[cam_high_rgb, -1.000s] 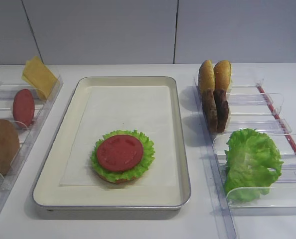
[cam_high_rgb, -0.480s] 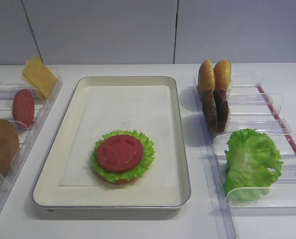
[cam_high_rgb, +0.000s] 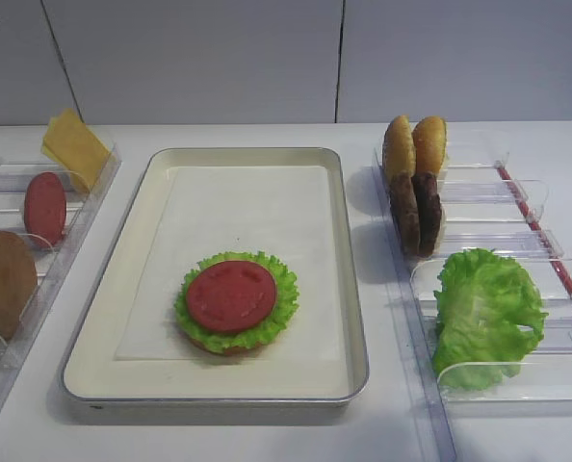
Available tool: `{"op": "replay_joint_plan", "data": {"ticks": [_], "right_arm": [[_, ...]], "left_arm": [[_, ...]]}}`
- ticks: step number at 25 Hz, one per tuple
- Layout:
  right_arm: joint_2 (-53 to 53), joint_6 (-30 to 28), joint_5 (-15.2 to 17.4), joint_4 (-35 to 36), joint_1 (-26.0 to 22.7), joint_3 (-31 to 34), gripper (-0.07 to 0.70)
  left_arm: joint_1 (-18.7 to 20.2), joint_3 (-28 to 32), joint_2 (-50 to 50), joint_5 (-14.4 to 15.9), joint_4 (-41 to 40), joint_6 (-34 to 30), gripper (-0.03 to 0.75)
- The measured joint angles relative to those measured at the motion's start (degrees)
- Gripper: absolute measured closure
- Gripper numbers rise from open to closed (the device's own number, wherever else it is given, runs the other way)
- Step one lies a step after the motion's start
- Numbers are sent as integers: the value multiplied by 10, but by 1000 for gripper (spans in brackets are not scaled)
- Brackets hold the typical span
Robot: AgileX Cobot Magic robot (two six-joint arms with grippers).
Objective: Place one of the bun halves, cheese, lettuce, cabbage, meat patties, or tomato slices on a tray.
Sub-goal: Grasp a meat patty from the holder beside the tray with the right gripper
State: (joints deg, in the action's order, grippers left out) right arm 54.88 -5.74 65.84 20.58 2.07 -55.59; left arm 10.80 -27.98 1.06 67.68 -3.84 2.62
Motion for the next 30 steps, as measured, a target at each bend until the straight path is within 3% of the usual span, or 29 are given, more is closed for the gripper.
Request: {"op": "replay_joint_plan", "data": {"ticks": [5,11,25,30], "right_arm": [[65,104,-10,-89,110,-36,240],[152,182,-15,-137,185,-108,239],[318,207,-26,-134,204,-201,239],[364,208,-23,-184,244,-232,239]], "left_arm": [[0,0,0,0,0,0,491],[0,0,0,0,0,0,491],[0,0,0,0,0,0,491],[0,0,0,0,0,0,491]]}}
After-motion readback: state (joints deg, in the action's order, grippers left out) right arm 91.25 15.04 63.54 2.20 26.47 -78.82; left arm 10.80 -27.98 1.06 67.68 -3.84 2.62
